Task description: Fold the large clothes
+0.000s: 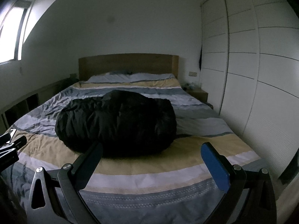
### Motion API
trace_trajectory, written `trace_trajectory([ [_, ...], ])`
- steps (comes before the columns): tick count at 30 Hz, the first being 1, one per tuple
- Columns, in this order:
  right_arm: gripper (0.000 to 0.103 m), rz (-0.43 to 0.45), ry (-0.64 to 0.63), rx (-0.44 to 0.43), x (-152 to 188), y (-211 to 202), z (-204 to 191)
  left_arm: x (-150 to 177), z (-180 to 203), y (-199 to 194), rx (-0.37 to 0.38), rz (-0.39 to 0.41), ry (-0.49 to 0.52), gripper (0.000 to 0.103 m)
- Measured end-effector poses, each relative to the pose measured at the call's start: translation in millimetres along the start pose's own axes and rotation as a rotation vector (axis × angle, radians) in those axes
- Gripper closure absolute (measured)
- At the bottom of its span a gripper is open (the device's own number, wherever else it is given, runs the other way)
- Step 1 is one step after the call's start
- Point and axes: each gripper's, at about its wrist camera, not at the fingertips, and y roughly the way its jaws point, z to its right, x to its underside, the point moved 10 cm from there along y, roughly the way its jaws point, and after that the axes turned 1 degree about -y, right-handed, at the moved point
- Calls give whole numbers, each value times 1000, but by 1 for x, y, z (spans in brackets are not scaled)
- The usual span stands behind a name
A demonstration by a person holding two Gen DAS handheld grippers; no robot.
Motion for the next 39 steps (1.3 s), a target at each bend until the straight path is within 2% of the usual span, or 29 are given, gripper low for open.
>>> trace_trajectory([
  [11, 0, -35, -31, 3, 12, 9, -6, 14, 10, 12, 46, -21, 12, 24],
  [25, 0, -84, -75, -2, 26, 28, -21, 33, 11, 34, 62, -63, 17, 24],
  [39, 0, -124, -90, 4, 40, 43, -22, 40, 12, 44, 71, -77, 14, 24],
])
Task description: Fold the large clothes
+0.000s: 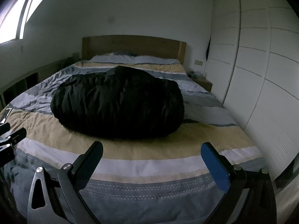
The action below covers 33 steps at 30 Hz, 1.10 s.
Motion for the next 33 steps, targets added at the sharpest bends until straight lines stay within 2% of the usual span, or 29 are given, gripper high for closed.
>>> trace_trajectory([
  [33, 0, -41, 18, 21, 14, 14, 14, 7, 11, 6, 13, -8, 27, 24],
])
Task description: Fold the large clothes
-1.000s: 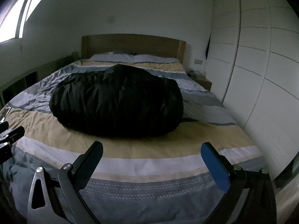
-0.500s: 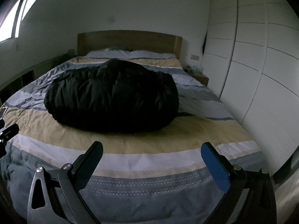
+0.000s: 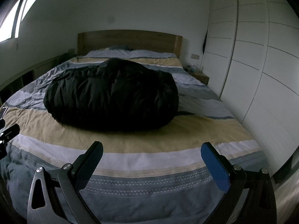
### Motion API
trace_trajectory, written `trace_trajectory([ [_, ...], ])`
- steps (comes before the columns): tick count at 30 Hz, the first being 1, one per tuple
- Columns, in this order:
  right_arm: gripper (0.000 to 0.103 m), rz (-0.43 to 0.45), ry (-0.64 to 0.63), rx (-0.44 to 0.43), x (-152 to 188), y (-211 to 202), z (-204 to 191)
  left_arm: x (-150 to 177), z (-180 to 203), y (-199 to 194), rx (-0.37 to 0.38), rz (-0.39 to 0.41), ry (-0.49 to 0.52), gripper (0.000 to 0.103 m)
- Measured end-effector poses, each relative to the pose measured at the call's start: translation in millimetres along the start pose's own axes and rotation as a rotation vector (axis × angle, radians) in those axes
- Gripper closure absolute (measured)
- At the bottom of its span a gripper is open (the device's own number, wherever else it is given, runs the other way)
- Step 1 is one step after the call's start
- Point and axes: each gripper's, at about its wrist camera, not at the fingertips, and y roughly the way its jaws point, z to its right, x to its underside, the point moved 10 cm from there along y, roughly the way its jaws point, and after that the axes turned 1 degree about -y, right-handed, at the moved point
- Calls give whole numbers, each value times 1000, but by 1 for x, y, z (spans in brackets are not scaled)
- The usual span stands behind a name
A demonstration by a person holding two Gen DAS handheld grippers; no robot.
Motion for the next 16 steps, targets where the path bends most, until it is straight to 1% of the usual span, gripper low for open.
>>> trace_trajectory([
  [16, 0, -13, 28, -2, 5, 9, 13, 4, 1, 13, 3, -33, 9, 24],
])
